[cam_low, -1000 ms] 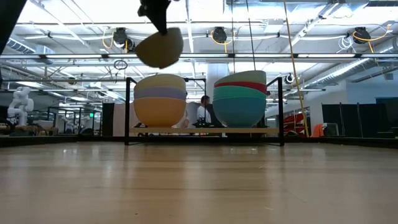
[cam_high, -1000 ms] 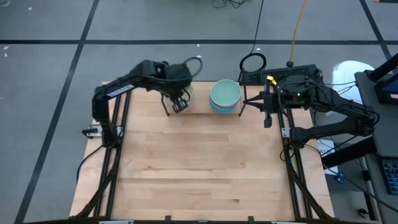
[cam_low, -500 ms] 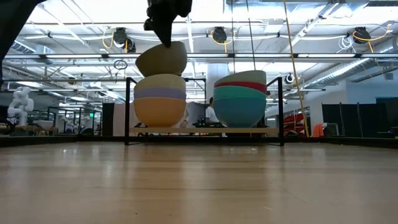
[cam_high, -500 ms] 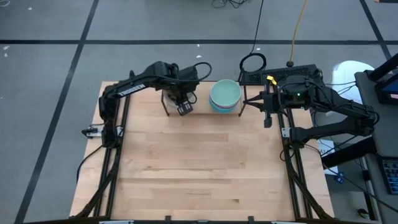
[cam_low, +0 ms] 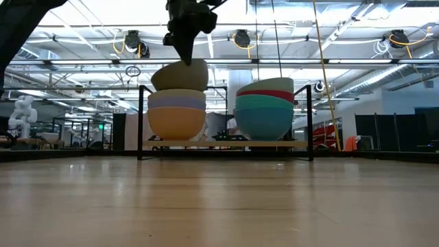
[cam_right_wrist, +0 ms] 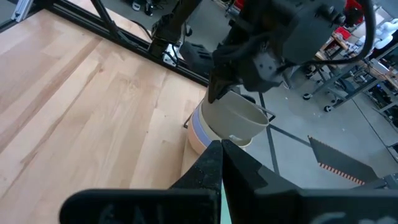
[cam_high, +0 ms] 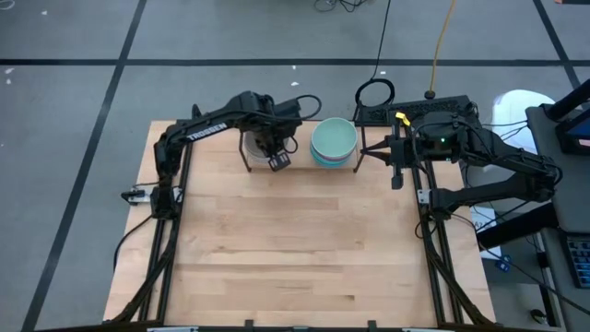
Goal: Place and stack bowls onto a shelf
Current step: Stack the gray bowl on top of the yellow bowl on the shelf, then adjust the stacked bowls on the shelf
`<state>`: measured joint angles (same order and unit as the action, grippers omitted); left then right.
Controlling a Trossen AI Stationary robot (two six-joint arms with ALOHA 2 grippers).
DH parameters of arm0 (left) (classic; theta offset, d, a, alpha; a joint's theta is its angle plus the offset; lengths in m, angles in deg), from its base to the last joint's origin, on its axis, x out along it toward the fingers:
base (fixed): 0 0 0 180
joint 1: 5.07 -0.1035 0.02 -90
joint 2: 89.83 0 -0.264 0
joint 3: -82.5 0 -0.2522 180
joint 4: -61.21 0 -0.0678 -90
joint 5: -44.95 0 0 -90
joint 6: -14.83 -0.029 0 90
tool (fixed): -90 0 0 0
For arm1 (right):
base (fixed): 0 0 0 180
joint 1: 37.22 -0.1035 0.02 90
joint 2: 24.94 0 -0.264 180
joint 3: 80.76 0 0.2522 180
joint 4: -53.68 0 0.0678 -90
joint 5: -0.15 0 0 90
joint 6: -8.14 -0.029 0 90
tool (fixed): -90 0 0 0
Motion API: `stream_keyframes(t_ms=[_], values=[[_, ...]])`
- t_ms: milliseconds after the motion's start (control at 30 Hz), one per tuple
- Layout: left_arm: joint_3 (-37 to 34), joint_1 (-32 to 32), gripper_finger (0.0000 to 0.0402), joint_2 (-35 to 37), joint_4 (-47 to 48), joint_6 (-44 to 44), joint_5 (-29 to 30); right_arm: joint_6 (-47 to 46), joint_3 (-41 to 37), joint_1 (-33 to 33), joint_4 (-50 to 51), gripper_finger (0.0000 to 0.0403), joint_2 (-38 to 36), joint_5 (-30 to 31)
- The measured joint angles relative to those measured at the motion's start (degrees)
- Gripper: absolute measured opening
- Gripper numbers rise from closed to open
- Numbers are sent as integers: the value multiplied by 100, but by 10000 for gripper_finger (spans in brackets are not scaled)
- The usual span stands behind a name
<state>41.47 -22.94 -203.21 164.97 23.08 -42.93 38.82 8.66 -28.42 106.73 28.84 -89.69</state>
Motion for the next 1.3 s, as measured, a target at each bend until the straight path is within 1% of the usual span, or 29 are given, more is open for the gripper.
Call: stream_keyframes(t_ms=[133, 267, 333, 400, 500, 633, 767, 867, 1033, 1133, 1300], values=[[0, -90, 8, -5, 0, 319, -4, 0, 0, 0, 0, 0, 0, -2], [-20, -164, 8, 0, -8, 346, 0, 0, 0, 0, 0, 0, 0, -2], [-160, -177, 8, 4, -4, 395, -26, 0, 0, 0, 0, 0, 0, -2], [-352, -191, 8, 4, -45, 458, -148, 0, 0, 0, 0, 0, 0, -2], [-604, -214, 10, 4, -14, 503, -531, -10, 0, 0, 0, 0, 0, -2], [-791, -209, 41, 2, 27, 386, -582, -17, 0, 0, 0, 0, 0, -2], [-783, -220, 68, 0, 22, 359, -561, -13, 0, 0, -3, 0, 0, -2], [-714, -238, 74, 0, 17, 281, -540, -11, 0, 0, -4, 0, 0, -3], [-436, -242, 75, 0, 10, 199, -169, -7, 0, 0, -2, 0, 0, -2], [-193, -242, 75, 0, 6, 195, -24, -5, 0, 0, -4, 0, 0, -4], [327, -226, 75, 2, 0, 235, -4, -4, 0, -1, -4, 0, 0, -2]])
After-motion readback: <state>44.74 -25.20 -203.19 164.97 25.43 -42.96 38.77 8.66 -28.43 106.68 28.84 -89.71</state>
